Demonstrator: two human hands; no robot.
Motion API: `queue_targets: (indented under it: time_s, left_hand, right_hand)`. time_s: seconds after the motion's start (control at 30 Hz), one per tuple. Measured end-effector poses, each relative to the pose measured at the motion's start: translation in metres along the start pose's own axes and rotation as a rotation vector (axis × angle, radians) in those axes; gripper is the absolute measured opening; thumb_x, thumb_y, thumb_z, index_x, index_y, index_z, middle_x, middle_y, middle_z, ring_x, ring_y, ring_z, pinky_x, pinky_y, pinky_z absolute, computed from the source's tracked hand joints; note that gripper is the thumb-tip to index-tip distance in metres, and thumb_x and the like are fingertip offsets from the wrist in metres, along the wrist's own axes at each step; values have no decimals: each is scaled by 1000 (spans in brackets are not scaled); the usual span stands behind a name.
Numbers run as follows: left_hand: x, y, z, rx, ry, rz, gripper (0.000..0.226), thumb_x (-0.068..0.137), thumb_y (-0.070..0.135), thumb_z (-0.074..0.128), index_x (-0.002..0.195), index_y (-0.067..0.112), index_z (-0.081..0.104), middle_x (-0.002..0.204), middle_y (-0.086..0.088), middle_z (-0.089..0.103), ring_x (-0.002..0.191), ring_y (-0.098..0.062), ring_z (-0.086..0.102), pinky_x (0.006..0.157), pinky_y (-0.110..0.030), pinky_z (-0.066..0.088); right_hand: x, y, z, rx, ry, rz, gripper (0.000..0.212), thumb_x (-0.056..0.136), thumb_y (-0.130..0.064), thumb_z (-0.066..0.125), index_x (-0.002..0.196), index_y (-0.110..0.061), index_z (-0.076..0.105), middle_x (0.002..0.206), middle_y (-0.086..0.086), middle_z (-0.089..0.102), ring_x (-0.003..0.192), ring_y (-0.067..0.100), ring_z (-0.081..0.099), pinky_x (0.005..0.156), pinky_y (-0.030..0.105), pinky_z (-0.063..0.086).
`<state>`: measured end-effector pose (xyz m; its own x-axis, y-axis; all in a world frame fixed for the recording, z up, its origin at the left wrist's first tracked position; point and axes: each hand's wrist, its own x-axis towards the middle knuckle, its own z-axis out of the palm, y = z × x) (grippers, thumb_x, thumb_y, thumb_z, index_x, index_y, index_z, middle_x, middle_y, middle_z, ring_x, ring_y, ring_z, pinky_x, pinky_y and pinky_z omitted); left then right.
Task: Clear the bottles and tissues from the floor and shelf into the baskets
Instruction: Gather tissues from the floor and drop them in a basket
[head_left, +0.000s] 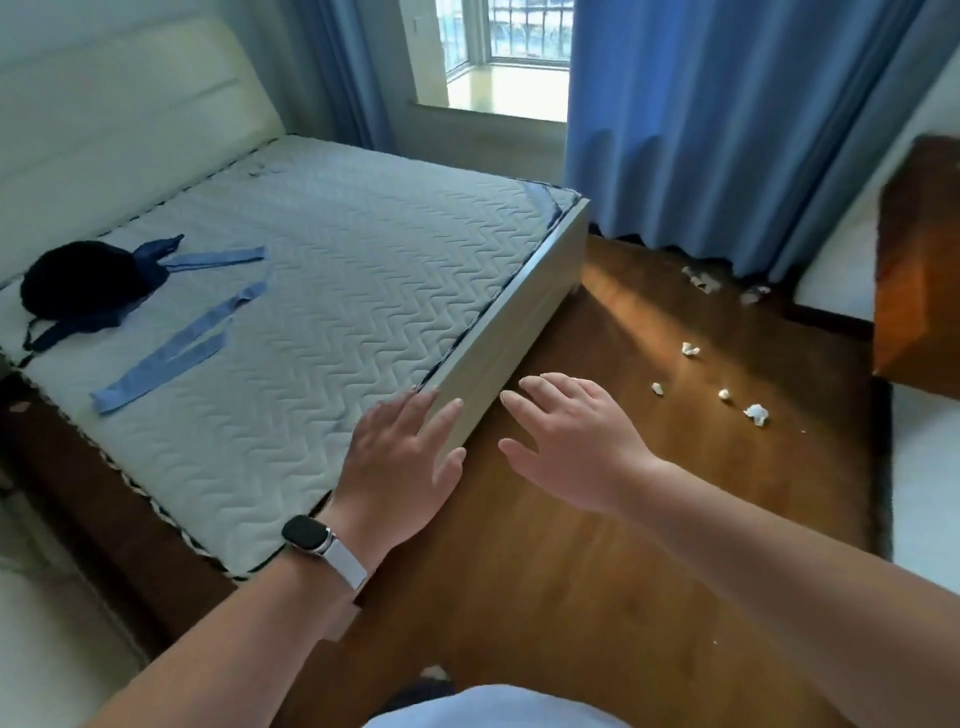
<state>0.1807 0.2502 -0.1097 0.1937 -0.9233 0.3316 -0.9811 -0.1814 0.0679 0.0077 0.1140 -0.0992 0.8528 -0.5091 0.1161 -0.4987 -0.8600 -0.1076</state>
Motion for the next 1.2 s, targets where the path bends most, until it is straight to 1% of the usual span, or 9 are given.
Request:
queue_targets:
  time_s: [0.1,0.23,0.37,0.5,0.7,0.83,0.97,1.07,1.2]
  left_hand:
    - [41,12,21,-49,-14,91,50,88,35,68,134,16,60,138,-12,57,129,-34,51,104,-57,41]
    - [98,25,52,-126,-38,175,51,88,35,69,135,18,59,140,-10,56,132,-32,48,107,-53,38]
    - [161,25,85,-191,-55,273,51,91,37,64,138,19,56,143,-8,53,135,-30,46,109,-51,36]
    - [230,10,115,-245,-79,370,50,92,38,63,138,19,57,143,-9,54,135,-30,46,109,-50,37]
    - [334,-24,154,-287,-85,493,50,92,40,60,138,20,54,143,-8,53,135,-30,45,110,-51,37]
    - [385,-29,177,-306,-149,543,51,91,40,60,139,21,54,143,-6,53,136,-29,44,111,-50,34]
    - [421,-13,195,-331,-169,630,51,91,39,61,138,21,54,143,-6,53,136,-30,45,110,-51,36]
    - [449,9,210,-343,-198,667,51,91,39,62,138,21,54,143,-6,52,136,-30,44,110,-51,37]
    - [479,39,236,-339,-230,709,51,91,38,62,138,20,54,143,-7,53,135,-30,45,109,-51,38]
  right_hand:
    - [-4,31,-3,-7,29,122,60,90,-55,36,133,-17,56,131,9,57,122,29,50,100,43,39]
    - [0,73,-3,-49,50,259,56,89,-52,44,126,-14,61,125,11,61,115,31,55,94,45,43]
    - [22,113,-1,-105,40,414,54,89,-52,45,126,-16,61,126,10,61,118,29,54,96,44,41]
    - [66,143,-1,-119,13,536,54,91,-52,48,132,-18,56,133,9,56,125,27,47,101,43,35]
    - [134,182,-2,-143,-14,678,56,94,-53,42,138,-20,50,141,7,49,131,25,40,107,41,28]
    - [154,204,2,-153,-54,779,57,95,-56,34,141,-24,46,145,3,44,133,19,35,109,37,26]
    - [154,230,5,-150,-86,887,58,96,-57,31,144,-25,41,149,1,39,137,19,31,110,35,22]
    - [154,261,9,-137,-84,950,57,96,-55,30,144,-25,40,148,1,39,137,19,30,111,38,25]
    - [152,305,23,-102,-110,973,58,96,-56,29,143,-24,40,148,1,40,137,21,30,111,39,26]
